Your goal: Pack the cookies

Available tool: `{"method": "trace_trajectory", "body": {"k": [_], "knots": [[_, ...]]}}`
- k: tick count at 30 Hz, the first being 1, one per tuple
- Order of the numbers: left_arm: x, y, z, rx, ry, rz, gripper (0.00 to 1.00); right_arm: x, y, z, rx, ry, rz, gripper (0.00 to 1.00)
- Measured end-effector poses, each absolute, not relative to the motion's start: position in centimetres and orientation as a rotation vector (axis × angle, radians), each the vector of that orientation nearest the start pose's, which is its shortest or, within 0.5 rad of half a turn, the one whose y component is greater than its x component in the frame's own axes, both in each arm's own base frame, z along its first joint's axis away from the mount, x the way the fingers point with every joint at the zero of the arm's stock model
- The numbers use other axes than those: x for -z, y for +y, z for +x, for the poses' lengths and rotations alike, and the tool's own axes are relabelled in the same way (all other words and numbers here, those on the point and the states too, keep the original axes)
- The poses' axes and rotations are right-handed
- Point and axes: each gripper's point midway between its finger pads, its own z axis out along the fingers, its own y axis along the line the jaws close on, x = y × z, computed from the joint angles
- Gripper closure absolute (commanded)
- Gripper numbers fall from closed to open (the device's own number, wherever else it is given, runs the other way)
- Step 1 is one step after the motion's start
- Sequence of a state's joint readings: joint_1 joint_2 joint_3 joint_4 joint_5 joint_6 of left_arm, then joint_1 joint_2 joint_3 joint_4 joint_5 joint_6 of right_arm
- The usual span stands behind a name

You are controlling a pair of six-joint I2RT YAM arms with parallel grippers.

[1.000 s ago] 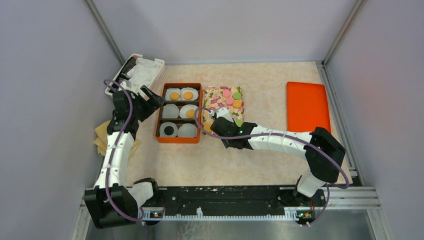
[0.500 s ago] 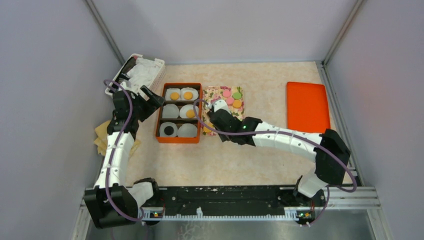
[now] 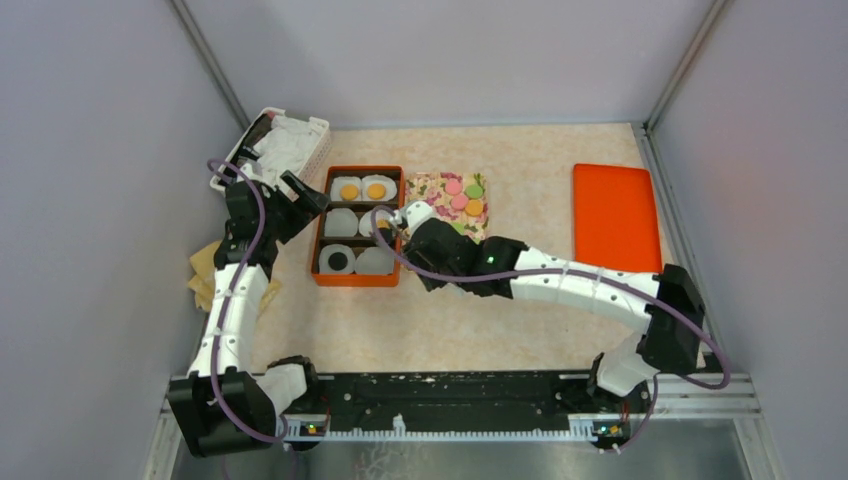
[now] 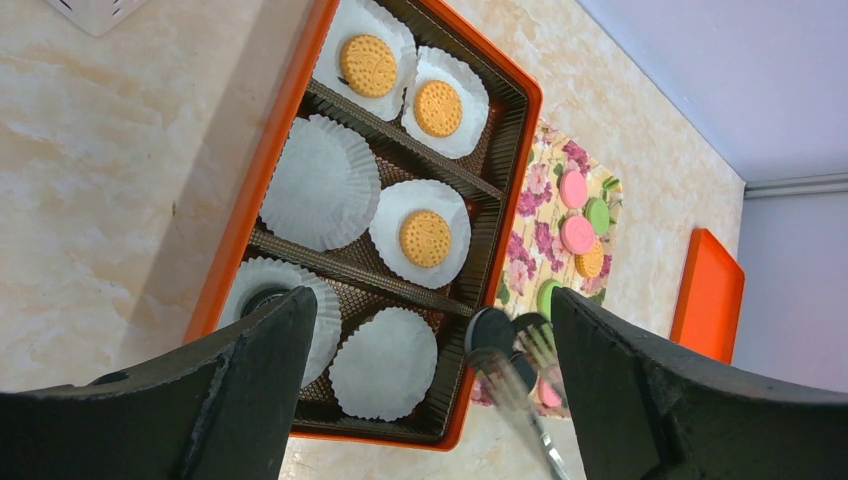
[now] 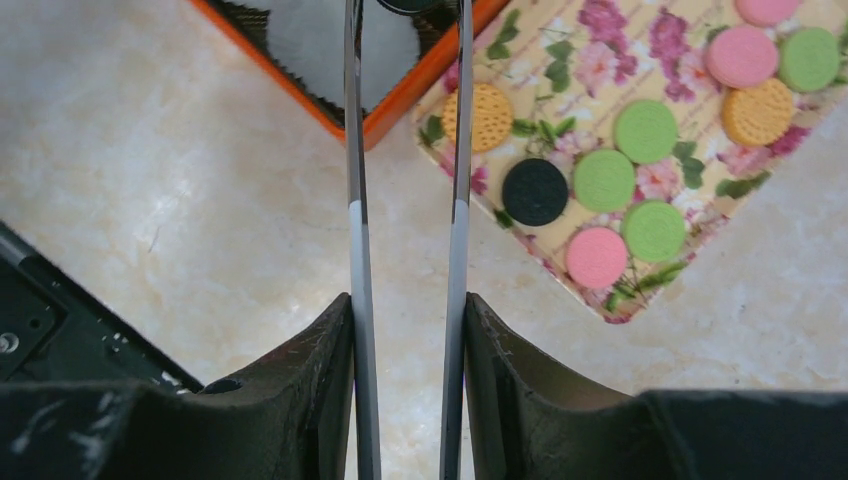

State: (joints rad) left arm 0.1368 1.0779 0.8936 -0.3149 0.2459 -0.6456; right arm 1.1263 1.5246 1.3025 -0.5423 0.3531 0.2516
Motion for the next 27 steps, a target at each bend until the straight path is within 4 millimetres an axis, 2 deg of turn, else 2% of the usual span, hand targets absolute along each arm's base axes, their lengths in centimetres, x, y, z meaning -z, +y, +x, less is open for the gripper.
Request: {"method": "trace_trajectory", "body": {"k": [4, 8, 11, 19, 23, 27], "knots": [[-21.7, -2.0, 34.6, 0.563, 1.998, -0.657, 0.07, -17.7, 36.5, 20.6, -0.334, 2.139, -0.913, 0.90], [-21.7, -2.0, 34.6, 0.564, 1.997, -0.657, 0.07, -16.2, 37.2, 19.8, -0.343, 2.162, -0.971, 0.90], [-21.7, -2.0, 34.6, 0.563, 1.998, -0.657, 0.07, -15.9, 37.2, 19.7, -0.343, 2.169, -0.981, 0.89], [-21.6, -2.0, 34.6, 0.563, 2.000, -0.659, 0.07, -15.5, 37.3, 19.7, -0.340, 2.177, -0.990, 0.62], [-21.5, -2.0, 34.5, 0.563, 2.001, -0.659, 0.07, -14.8, 37.3, 19.7, -0.327, 2.189, -0.998, 0.61], [-21.5, -2.0, 34.5, 0.563, 2.002, -0.658, 0.07, -14.2, 37.3, 19.8, -0.309, 2.199, -1.002, 0.55]]}}
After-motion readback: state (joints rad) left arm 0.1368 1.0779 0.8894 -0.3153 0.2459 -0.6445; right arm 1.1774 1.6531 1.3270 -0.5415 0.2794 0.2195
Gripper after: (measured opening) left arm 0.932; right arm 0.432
